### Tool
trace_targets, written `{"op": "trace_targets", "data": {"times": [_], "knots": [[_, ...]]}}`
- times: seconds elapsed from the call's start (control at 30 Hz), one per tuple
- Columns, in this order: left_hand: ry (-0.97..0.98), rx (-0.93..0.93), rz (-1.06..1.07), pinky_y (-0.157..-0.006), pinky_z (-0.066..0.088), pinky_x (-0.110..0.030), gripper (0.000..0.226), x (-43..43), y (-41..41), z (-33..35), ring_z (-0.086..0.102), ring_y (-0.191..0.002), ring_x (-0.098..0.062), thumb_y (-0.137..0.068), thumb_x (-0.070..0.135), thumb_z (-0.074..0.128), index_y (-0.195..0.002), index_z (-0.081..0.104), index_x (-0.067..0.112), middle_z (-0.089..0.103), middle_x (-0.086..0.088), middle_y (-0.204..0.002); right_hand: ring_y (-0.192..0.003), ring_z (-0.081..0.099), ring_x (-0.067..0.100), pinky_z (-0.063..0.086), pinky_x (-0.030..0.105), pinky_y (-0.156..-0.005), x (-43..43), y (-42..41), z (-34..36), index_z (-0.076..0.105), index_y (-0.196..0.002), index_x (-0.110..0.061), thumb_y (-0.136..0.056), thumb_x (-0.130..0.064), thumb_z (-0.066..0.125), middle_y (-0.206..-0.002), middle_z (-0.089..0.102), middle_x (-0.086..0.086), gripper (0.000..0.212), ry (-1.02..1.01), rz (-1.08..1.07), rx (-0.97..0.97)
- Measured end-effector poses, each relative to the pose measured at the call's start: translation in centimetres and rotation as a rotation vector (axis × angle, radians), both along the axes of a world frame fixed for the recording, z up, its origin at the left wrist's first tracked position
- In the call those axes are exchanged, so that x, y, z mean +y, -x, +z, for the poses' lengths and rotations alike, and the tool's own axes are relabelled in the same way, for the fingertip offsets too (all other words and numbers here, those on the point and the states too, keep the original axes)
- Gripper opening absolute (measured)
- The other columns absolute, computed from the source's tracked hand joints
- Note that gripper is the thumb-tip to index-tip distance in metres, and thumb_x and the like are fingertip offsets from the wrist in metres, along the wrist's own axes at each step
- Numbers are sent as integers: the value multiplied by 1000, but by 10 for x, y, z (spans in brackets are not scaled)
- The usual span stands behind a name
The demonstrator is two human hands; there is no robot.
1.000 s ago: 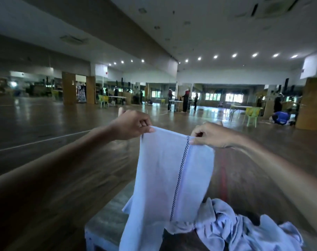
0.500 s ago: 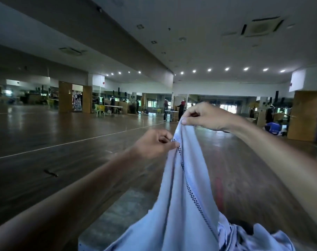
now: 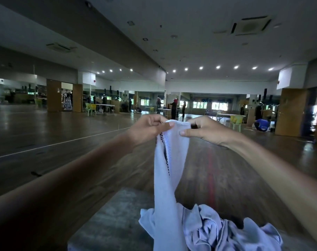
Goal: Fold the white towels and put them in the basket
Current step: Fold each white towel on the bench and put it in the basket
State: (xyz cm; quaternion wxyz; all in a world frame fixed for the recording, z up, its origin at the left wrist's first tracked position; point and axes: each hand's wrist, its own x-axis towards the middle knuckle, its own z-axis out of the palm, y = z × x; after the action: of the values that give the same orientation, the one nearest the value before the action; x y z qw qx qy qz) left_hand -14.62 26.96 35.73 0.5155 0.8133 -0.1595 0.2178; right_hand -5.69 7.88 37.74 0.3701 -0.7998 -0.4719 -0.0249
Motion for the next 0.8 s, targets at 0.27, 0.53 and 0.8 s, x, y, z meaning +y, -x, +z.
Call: {"op": "trace_targets", "data": {"times": [0.27,0.53,0.8], "knots": [[-85,-95,56,-79,54,-26,26,3,4,23,68,-83,-20,-87,23,63,-95,65,-1,70,-16,-93,-96,67,6,50,16,-83,9,9,-19,64,-109,-13,-88,-16,63,-105,72,-2,22,-218,80,258],[-152,-85,97,-69,51,-36,25,4,9,15,60,-73,-28,-88,21,61,-100,59,-2,64,-34,-90,-90,62,23,46,40,-88,12,8,-34,64,-99,6,-89,-20,63,-103,68,21,28,-405,9,217],[-126,-232,103,-71,39,-43,27,3,9,23,53,-70,-44,-82,43,66,-91,68,18,58,-38,-90,-91,69,29,52,41,-83,-1,7,-53,65,-98,4,-78,-30,74,-101,71,15,41,-153,-16,277]]}}
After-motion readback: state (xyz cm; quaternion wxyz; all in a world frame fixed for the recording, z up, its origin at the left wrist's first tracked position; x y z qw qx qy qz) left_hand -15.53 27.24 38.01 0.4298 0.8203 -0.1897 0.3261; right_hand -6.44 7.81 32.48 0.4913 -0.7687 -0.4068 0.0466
